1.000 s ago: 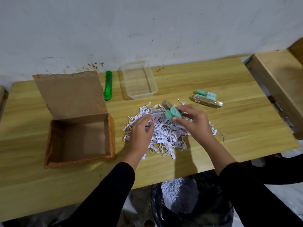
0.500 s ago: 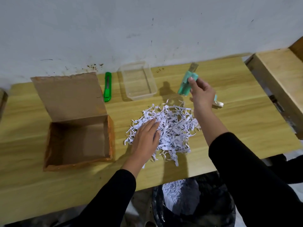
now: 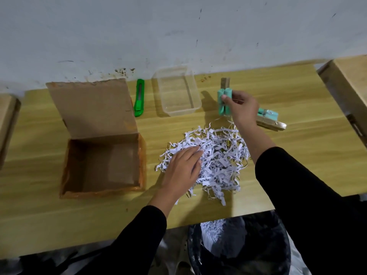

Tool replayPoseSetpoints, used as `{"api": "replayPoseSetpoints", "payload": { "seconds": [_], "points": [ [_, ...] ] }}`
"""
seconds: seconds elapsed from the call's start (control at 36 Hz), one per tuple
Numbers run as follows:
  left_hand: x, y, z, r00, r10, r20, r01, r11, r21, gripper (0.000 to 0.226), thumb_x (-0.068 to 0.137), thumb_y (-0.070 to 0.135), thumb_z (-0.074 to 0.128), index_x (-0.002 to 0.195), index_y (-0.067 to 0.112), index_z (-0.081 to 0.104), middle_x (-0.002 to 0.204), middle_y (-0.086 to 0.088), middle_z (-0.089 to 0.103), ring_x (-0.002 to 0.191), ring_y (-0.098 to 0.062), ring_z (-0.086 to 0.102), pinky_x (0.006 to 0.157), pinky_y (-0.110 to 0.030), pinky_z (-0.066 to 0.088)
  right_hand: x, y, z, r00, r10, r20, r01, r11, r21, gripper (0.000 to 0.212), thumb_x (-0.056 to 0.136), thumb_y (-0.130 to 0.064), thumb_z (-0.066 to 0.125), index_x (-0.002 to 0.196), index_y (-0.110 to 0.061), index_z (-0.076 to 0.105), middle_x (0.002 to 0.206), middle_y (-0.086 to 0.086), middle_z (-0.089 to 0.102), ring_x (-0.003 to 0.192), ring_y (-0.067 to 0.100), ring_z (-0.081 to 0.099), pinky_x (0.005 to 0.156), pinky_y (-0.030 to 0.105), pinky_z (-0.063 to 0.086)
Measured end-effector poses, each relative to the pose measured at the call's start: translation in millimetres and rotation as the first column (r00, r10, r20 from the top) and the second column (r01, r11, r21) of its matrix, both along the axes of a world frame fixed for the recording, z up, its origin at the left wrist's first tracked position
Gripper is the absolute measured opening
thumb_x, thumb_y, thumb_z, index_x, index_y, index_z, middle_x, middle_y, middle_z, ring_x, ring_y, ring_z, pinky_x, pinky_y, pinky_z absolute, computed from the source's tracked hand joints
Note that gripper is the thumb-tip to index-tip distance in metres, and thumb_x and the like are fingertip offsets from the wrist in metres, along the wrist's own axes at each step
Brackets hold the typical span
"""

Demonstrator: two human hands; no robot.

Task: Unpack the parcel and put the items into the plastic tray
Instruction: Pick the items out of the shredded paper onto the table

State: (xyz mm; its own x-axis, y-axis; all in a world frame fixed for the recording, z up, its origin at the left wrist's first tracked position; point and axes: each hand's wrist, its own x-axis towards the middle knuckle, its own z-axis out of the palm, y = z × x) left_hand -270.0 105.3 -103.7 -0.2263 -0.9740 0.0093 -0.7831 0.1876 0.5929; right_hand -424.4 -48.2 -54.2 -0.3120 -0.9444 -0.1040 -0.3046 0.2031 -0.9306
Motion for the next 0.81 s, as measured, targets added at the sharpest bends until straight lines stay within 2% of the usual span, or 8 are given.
{"api": "replayPoseSetpoints", "payload": {
  "seconds": [0.08, 0.17, 0.22, 0.31, 0.39, 0.56, 0.67, 0.81],
  "points": [
    [-0.9, 0.5, 0.3, 1.000, 0.005, -0.009, -0.005, 1.000, -0.021, 0.035, 0.096, 0.020, 0.044, 0.129, 0.012, 0.053, 0.136, -0.003, 0.051, 0.127, -0.019, 0.044, 0.107, -0.036, 0.032, 1.6, 0.3, -5.5, 1.000, 0.001, -0.010, -0.001, 1.000, 0.003, 0.028, 0.080, -0.021, 0.070, 0.105, -0.010, 0.067, 0.091, 0.001, 0.068, 0.083, 0.016, 0.064, 0.079, 0.037, 0.057],
    [-1.0, 1.2, 0.1, 1.000, 0.015, -0.008, -0.015, 1.000, -0.016, 0.035, 0.096, 0.022, 0.044, 0.128, 0.013, 0.053, 0.136, -0.003, 0.051, 0.127, -0.020, 0.042, 0.107, -0.036, 0.031, 1.5, -0.3, -10.0, 0.996, 0.035, -0.081, -0.036, 0.999, -0.021, 0.030, 0.080, -0.026, 0.069, 0.107, -0.011, 0.066, 0.092, 0.001, 0.069, 0.080, 0.014, 0.063, 0.071, 0.032, 0.057],
    [-0.9, 1.4, -0.5, 1.000, 0.023, -0.007, -0.023, 1.000, -0.011, 0.034, 0.096, 0.022, 0.044, 0.127, 0.013, 0.054, 0.135, -0.003, 0.051, 0.126, -0.020, 0.041, 0.106, -0.036, 0.031, 1.3, -3.0, -11.1, 0.972, 0.110, -0.209, -0.119, 0.992, -0.034, 0.032, 0.081, -0.029, 0.068, 0.108, -0.011, 0.066, 0.098, 0.006, 0.069, 0.080, 0.015, 0.062, 0.067, 0.029, 0.055],
    [-1.4, 1.8, -1.4, 1.000, 0.031, -0.001, -0.031, 0.999, -0.004, 0.034, 0.096, 0.023, 0.043, 0.127, 0.014, 0.054, 0.134, -0.002, 0.051, 0.126, -0.020, 0.041, 0.106, -0.037, 0.032, 1.8, -7.7, -12.7, 0.881, 0.210, -0.423, -0.239, 0.971, -0.015, 0.037, 0.079, -0.027, 0.069, 0.110, -0.008, 0.064, 0.106, 0.010, 0.063, 0.086, 0.017, 0.057, 0.079, 0.026, 0.050],
    [-2.4, 1.8, -2.9, 0.999, 0.040, 0.004, -0.040, 0.999, 0.001, 0.034, 0.096, 0.024, 0.042, 0.127, 0.015, 0.054, 0.134, -0.002, 0.050, 0.126, -0.019, 0.041, 0.105, -0.036, 0.032, 1.8, -5.9, -17.4, 0.828, 0.232, -0.511, -0.272, 0.962, -0.003, 0.038, 0.078, -0.023, 0.070, 0.111, -0.005, 0.063, 0.106, 0.012, 0.061, 0.086, 0.019, 0.052, 0.080, 0.025, 0.044],
    [-2.1, 1.3, -4.5, 0.999, 0.046, -0.006, -0.046, 0.999, 0.008, 0.034, 0.096, 0.024, 0.042, 0.127, 0.015, 0.054, 0.133, -0.002, 0.051, 0.125, -0.019, 0.041, 0.105, -0.036, 0.032, -0.6, 4.9, -27.2, 0.774, 0.274, -0.571, -0.320, 0.947, 0.021, 0.037, 0.082, -0.019, 0.067, 0.115, -0.004, 0.061, 0.114, 0.017, 0.061, 0.103, 0.029, 0.052, 0.089, 0.037, 0.044],
    [-2.4, 1.5, -5.5, 0.999, 0.049, -0.015, -0.049, 0.999, 0.010, 0.034, 0.096, 0.024, 0.042, 0.127, 0.016, 0.054, 0.133, -0.001, 0.051, 0.125, -0.018, 0.041, 0.104, -0.034, 0.030, -5.0, 11.6, -22.8, 0.829, 0.237, -0.506, -0.289, 0.957, -0.025, 0.036, 0.084, -0.016, 0.063, 0.119, -0.006, 0.059, 0.126, 0.014, 0.056, 0.117, 0.028, 0.049, 0.102, 0.034, 0.037],
    [-2.2, 1.7, -5.5, 0.999, 0.050, -0.022, -0.050, 0.999, 0.005, 0.033, 0.096, 0.023, 0.042, 0.125, 0.016, 0.055, 0.132, -0.001, 0.052, 0.124, -0.018, 0.042, 0.104, -0.035, 0.031, -24.0, 33.0, -20.1, 0.888, 0.048, -0.458, -0.154, 0.968, -0.196, 0.020, 0.085, -0.011, 0.058, 0.104, -0.005, 0.065, 0.106, 0.014, 0.061, 0.097, 0.022, 0.054, 0.089, 0.033, 0.045]
  ]
}}
